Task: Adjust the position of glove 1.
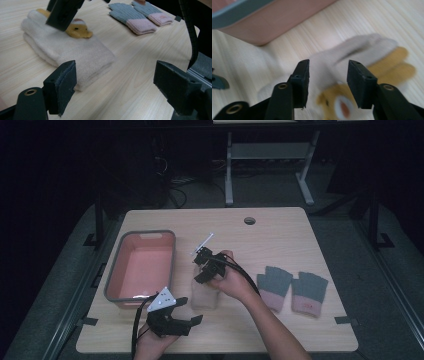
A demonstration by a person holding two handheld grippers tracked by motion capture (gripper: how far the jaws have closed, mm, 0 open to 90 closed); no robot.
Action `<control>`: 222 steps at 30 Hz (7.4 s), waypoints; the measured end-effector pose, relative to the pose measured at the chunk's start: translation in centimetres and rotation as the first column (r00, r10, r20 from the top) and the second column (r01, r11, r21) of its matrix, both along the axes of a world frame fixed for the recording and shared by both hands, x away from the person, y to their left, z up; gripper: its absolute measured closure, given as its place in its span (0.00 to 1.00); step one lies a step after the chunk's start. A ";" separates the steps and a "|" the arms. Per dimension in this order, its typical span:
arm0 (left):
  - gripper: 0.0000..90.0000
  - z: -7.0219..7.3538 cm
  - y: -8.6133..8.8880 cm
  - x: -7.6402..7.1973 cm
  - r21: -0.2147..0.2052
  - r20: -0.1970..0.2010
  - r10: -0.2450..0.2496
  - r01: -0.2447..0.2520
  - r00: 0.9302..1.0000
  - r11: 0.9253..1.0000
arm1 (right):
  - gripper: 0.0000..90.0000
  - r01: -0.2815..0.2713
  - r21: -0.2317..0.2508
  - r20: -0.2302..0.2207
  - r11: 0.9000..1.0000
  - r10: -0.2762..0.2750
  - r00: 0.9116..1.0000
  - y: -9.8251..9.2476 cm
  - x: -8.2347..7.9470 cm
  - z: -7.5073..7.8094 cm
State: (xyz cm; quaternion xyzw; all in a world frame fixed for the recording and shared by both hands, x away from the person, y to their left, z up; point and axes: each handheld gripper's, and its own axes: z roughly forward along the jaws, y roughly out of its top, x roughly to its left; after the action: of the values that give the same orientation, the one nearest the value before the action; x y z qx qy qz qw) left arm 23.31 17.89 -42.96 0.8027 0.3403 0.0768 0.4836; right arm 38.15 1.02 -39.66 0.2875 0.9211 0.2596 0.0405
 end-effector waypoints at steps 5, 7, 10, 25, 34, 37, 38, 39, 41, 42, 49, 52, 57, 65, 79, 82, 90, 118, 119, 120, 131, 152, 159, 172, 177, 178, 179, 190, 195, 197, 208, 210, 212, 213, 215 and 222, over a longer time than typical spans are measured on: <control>0.21 0.0 -0.1 0.0 -0.003 0.005 -0.016 0.016 1.000 1.000 | 0.57 -0.023 -0.033 -0.001 0.999 0.023 1.000 1.4 0.1 -0.7; 0.20 0.0 -0.1 -0.1 -0.003 0.007 -0.016 0.016 1.000 1.000 | 0.54 -0.034 -0.059 0.031 0.998 0.035 0.999 2.0 -0.1 -0.9; 0.20 0.1 -0.1 -0.1 -0.004 0.009 -0.014 0.014 1.000 1.000 | 0.53 -0.039 -0.068 0.043 0.997 0.041 0.998 2.7 -0.1 -1.1; 0.20 0.1 -0.2 -0.2 -0.010 0.007 -0.015 0.016 1.000 1.000 | 0.50 -0.085 -0.178 0.053 0.980 0.096 0.994 3.5 0.3 -3.8; 0.20 0.1 -0.1 -0.1 -0.008 0.007 -0.014 0.014 1.000 1.000 | 0.50 -0.094 -0.194 0.054 0.977 0.106 0.993 2.6 0.3 -3.7; 0.20 0.1 -0.2 -0.1 -0.006 0.007 -0.015 0.015 1.000 1.000 | 0.50 -0.091 -0.199 0.059 0.976 0.104 0.993 2.1 0.3 -3.6; 0.20 0.1 -0.2 -0.1 -0.003 0.006 -0.016 0.016 1.000 1.000 | 0.50 -0.091 -0.201 0.060 0.975 0.105 0.993 1.9 0.3 -3.6; 0.20 0.1 -0.2 -0.1 0.000 0.007 -0.015 0.015 1.000 1.000 | 0.50 -0.089 -0.201 0.058 0.976 0.103 0.993 1.7 0.3 -3.6; 0.20 0.1 -0.2 -0.1 -0.001 0.005 -0.014 0.014 1.000 1.000 | 0.50 -0.087 -0.198 0.058 0.976 0.101 0.993 1.3 0.3 -3.6; 0.20 0.1 -0.2 -0.1 -0.001 0.005 -0.014 0.014 1.000 1.000 | 0.50 -0.085 -0.198 0.057 0.977 0.098 0.994 1.1 0.3 -3.6; 0.20 0.0 -0.3 -0.1 -0.002 -0.001 -0.015 0.015 1.000 1.000 | 0.49 -0.076 -0.201 0.045 0.977 0.087 0.995 -0.2 0.1 -3.5; 0.20 0.0 -0.3 -0.1 0.001 -0.001 -0.015 0.015 1.000 1.000 | 0.49 -0.069 -0.202 0.040 0.977 0.078 0.996 -0.8 0.0 -3.5; 0.20 -0.1 -0.5 -0.1 0.002 -0.003 -0.020 0.020 1.000 1.000 | 0.49 -0.053 -0.193 0.032 0.980 0.061 0.998 -1.5 -0.1 -3.5; 0.20 -0.1 -0.7 0.2 -0.007 -0.021 -0.019 0.019 1.000 1.000 | 0.42 -0.037 -0.129 0.004 0.991 0.038 0.999 -2.4 -0.2 -2.6; 0.22 1.0 -2.1 1.9 -0.048 -0.083 0.024 -0.028 0.996 0.998 | 0.40 0.095 0.006 -0.016 0.995 -0.095 0.995 -6.9 -1.3 -0.1; 0.22 1.0 -2.7 2.4 -0.030 -0.089 0.022 -0.024 0.996 0.999 | 0.40 0.112 0.021 -0.022 0.993 -0.112 0.994 -7.5 -1.5 0.0; 0.23 0.9 -4.1 4.1 0.021 -0.121 0.025 -0.023 0.992 1.000 | 0.39 0.157 0.048 -0.021 0.986 -0.156 0.988 -9.4 -1.9 -0.1; 0.36 -1.8 -5.4 7.5 0.060 -0.334 0.083 -0.067 0.939 0.996 | 0.40 0.297 0.175 -0.200 0.939 -0.261 0.944 -11.8 -3.6 -3.9; 0.37 -1.9 -5.4 7.5 0.065 -0.337 0.085 -0.067 0.938 0.996 | 0.40 0.298 0.175 -0.206 0.938 -0.262 0.943 -11.7 -3.6 -4.2; 0.38 -2.0 -5.4 7.5 0.064 -0.343 0.085 -0.067 0.936 0.996 | 0.40 0.301 0.176 -0.210 0.937 -0.263 0.941 -11.7 -3.6 -4.2; 0.45 -2.7 -5.6 7.7 0.084 -0.374 0.086 -0.059 0.923 0.995 | 0.42 0.365 0.191 -0.252 0.911 -0.314 0.915 -11.5 -3.5 -5.1; 0.56 -2.8 -6.0 8.5 0.104 -0.409 0.053 -0.011 0.911 0.994 | 0.59 0.476 0.242 -0.381 0.845 -0.368 0.848 -11.6 -3.7 -6.2; 0.59 -2.9 -5.9 8.9 0.088 -0.434 0.039 -0.001 0.900 0.996 | 0.69 0.495 0.260 -0.421 0.829 -0.364 0.831 -11.5 -3.6 -6.6; 0.68 -3.5 -5.5 10.2 -0.001 -0.533 0.003 -0.004 0.846 1.000 | 0.79 0.518 0.316 -0.499 0.795 -0.325 0.803 -12.1 -3.3 -7.5; 0.72 -3.3 -5.6 10.3 -0.023 -0.527 0.000 -0.014 0.850 1.000 | 0.83 0.508 0.330 -0.497 0.796 -0.311 0.810 -12.1 -3.2 -7.3; 0.73 -3.3 -5.6 10.3 -0.021 -0.526 -0.002 -0.010 0.851 1.000 | 0.83 0.509 0.332 -0.498 0.794 -0.311 0.810 -12.1 -3.2 -7.3; 0.73 -3.3 -5.6 10.4 -0.024 -0.527 -0.004 -0.010 0.850 1.000 | 0.84 0.510 0.331 -0.498 0.794 -0.312 0.809 -12.1 -3.2 -7.3; 0.74 -2.7 -5.6 10.4 -0.035 -0.518 -0.022 0.004 0.855 0.999 | 0.88 0.480 0.330 -0.473 0.813 -0.298 0.829 -12.1 -3.3 -6.4; 0.74 -2.3 -5.5 10.4 -0.045 -0.514 -0.028 0.006 0.857 0.999 | 0.88 0.479 0.336 -0.476 0.811 -0.293 0.829 -12.1 -3.3 -6.0; 0.74 -2.2 -5.4 10.5 -0.050 -0.513 -0.032 0.007 0.858 0.999 | 0.89 0.479 0.333 -0.480 0.812 -0.291 0.827 -12.1 -3.3 -5.8; 0.74 -0.5 -5.4 10.7 -0.080 -0.489 -0.048 0.010 0.871 0.997 | 0.89 0.472 0.364 -0.471 0.803 -0.279 0.837 -12.6 -3.2 -4.1; 0.74 -0.2 -5.3 10.8 -0.085 -0.486 -0.050 0.009 0.872 0.996 | 0.89 0.471 0.362 -0.466 0.804 -0.282 0.839 -12.7 -3.2 -3.8; 0.74 0.1 -5.3 10.8 -0.090 -0.485 -0.051 0.009 0.873 0.996 | 0.89 0.465 0.363 -0.458 0.808 -0.279 0.844 -12.7 -3.1 -3.4; 0.74 0.3 -5.3 10.8 -0.094 -0.483 -0.051 0.006 0.874 0.996 | 0.89 0.462 0.364 -0.456 0.808 -0.278 0.845 -12.7 -3.1 -3.2; 0.74 0.7 -5.2 10.8 -0.096 -0.474 -0.055 0.011 0.879 0.995 | 0.89 0.460 0.369 -0.452 0.807 -0.277 0.848 -12.7 -3.0 -2.7; 0.74 1.8 -5.0 11.1 -0.109 -0.460 -0.059 0.010 0.886 0.994 | 0.89 0.453 0.386 -0.440 0.804 -0.271 0.856 -12.7 -2.8 -1.6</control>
State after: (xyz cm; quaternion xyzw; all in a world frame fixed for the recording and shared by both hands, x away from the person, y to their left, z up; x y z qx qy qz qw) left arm 34.41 12.88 -41.17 0.7776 0.4349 -0.1430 0.4310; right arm 35.35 -11.73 -41.30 0.5045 0.7458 0.4072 -0.1531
